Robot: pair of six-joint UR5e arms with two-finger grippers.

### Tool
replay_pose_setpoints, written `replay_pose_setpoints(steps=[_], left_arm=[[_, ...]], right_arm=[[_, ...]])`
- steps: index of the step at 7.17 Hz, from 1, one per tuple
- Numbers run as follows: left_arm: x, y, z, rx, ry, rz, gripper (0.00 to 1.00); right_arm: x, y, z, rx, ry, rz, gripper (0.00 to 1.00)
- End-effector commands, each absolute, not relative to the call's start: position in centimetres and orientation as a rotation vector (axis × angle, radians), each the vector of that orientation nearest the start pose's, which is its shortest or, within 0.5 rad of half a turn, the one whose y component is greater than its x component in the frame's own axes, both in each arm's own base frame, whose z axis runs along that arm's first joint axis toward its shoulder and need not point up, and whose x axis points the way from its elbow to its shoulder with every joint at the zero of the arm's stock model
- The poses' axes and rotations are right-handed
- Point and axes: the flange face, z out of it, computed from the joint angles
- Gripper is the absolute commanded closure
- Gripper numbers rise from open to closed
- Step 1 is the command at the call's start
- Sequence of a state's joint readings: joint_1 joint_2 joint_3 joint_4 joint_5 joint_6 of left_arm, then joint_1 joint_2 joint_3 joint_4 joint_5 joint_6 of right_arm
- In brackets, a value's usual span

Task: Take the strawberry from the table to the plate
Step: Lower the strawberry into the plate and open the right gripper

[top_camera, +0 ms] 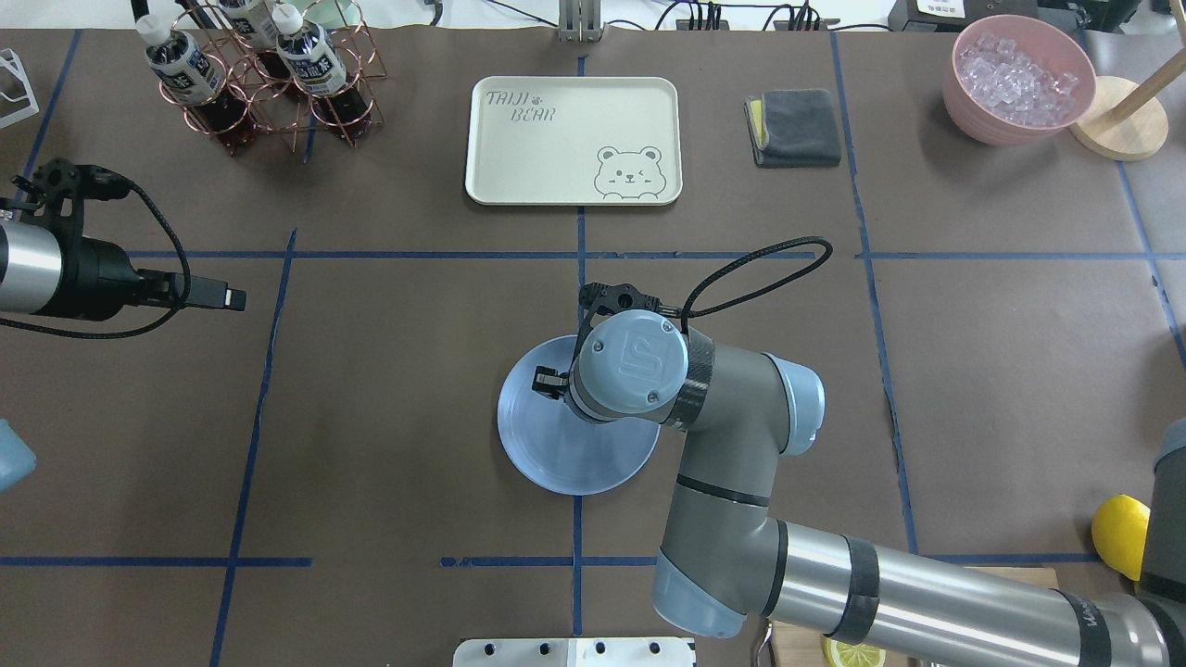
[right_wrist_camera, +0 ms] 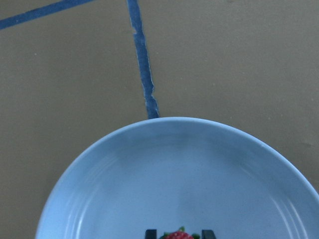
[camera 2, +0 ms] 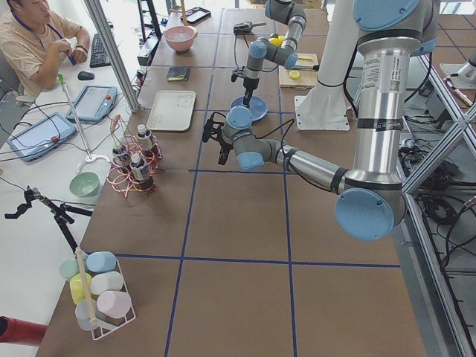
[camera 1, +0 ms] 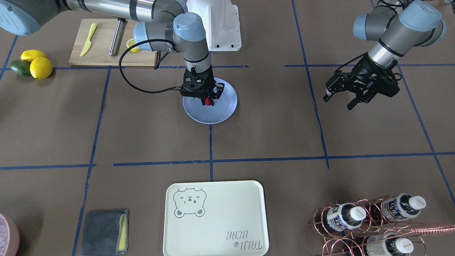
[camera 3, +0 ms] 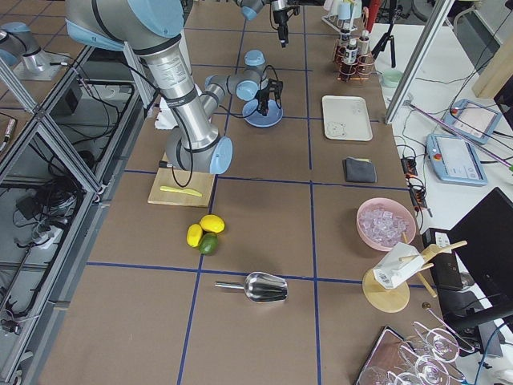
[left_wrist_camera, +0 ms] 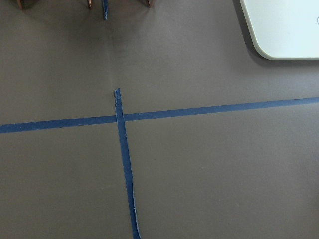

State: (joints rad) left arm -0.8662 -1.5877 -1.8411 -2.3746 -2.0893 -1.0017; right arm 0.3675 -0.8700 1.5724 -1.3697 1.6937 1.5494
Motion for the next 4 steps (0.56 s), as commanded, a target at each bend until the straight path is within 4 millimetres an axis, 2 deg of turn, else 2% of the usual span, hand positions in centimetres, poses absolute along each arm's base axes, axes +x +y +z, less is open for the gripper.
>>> replay_pose_setpoints(steps=[1, 3, 4], left_arm=[[26.23, -43.96, 42.65, 0.351, 1.106, 0.017, 0.00], [26.24, -43.98, 42.72, 0.350, 1.105, 0.017, 0.00], [26.24, -43.98, 42.72, 0.350, 1.105, 0.017, 0.00]], right_arm=[[-62.71, -36.60, 21.92, 0.059, -0.903, 0.261, 1.00], [-62.93, -36.44, 22.24, 0.057, -0.897, 0.258, 1.00], [-62.93, -36.43, 22.24, 0.056, -0.897, 0.257, 0.95]])
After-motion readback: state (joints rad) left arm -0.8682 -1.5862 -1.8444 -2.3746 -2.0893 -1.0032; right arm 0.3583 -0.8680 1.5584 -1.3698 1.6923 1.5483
